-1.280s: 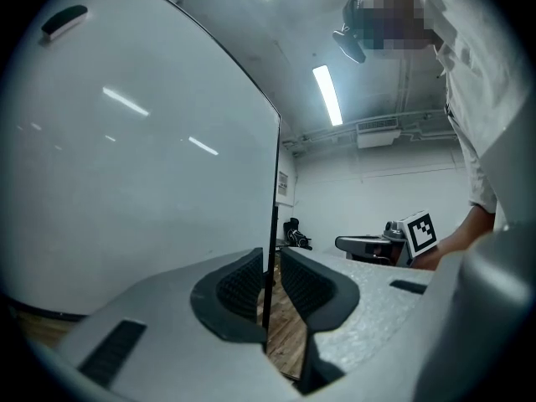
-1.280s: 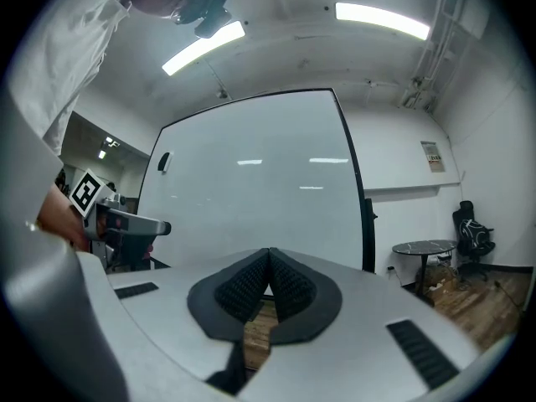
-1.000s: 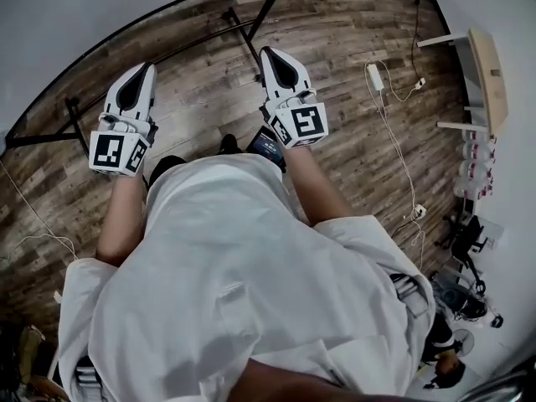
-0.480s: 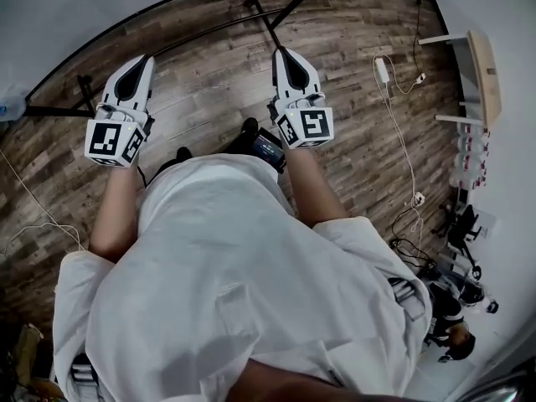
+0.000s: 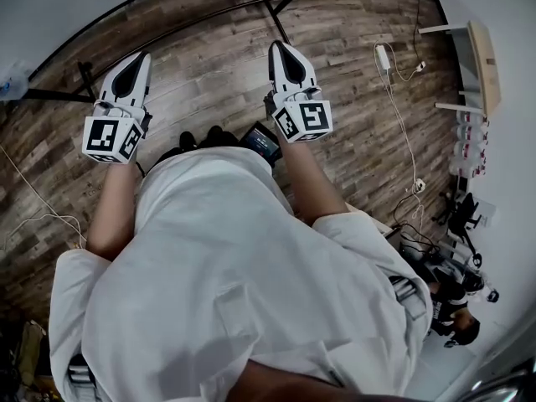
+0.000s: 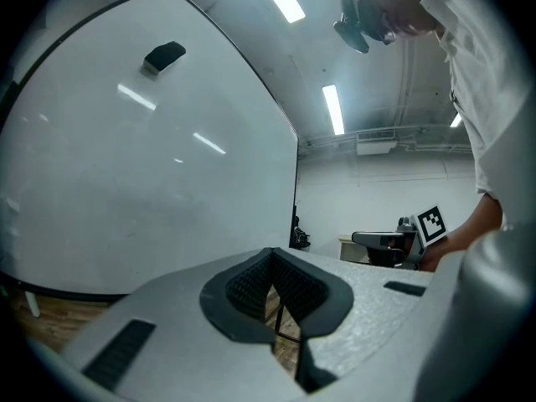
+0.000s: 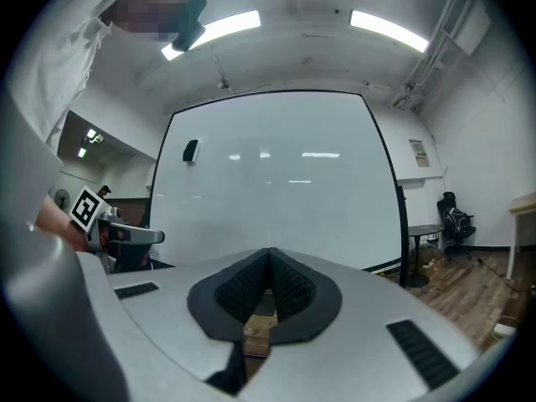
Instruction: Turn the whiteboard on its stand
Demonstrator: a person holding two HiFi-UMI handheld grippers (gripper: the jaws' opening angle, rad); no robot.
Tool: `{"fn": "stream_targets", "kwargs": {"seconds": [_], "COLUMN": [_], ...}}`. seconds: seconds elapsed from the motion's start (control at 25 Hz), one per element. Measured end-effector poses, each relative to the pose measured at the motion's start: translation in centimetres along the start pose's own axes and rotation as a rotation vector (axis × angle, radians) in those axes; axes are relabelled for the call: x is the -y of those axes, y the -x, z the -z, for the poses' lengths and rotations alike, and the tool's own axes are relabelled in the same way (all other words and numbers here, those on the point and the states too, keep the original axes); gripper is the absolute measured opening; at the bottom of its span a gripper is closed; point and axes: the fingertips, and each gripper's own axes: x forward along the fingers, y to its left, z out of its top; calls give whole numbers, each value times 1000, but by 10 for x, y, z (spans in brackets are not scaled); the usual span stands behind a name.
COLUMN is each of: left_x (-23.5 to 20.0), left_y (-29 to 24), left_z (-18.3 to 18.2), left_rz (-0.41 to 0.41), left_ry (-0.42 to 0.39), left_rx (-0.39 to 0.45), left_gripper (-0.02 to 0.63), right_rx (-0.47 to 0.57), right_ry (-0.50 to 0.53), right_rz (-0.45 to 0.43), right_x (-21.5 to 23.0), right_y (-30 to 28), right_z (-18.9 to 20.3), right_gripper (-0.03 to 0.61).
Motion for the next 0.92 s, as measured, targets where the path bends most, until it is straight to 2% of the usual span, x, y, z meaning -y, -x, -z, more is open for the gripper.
{"fn": "stream_targets", "kwargs": {"seconds": [0.2, 0.92], "left_x": [7, 15], "left_y": [0, 8], "left_z": [6, 12], "left_rz": [14, 20], "left_ry": [-22, 0], "left_rx": [-24, -19], "left_gripper": [6, 6], "right_rx": [-9, -18], "right_ry": [17, 22], "right_rz": [40, 74], "right_x": [-4, -3], "right_y": [13, 28], "right_z": [6, 13], "right_gripper": [-2, -2]}}
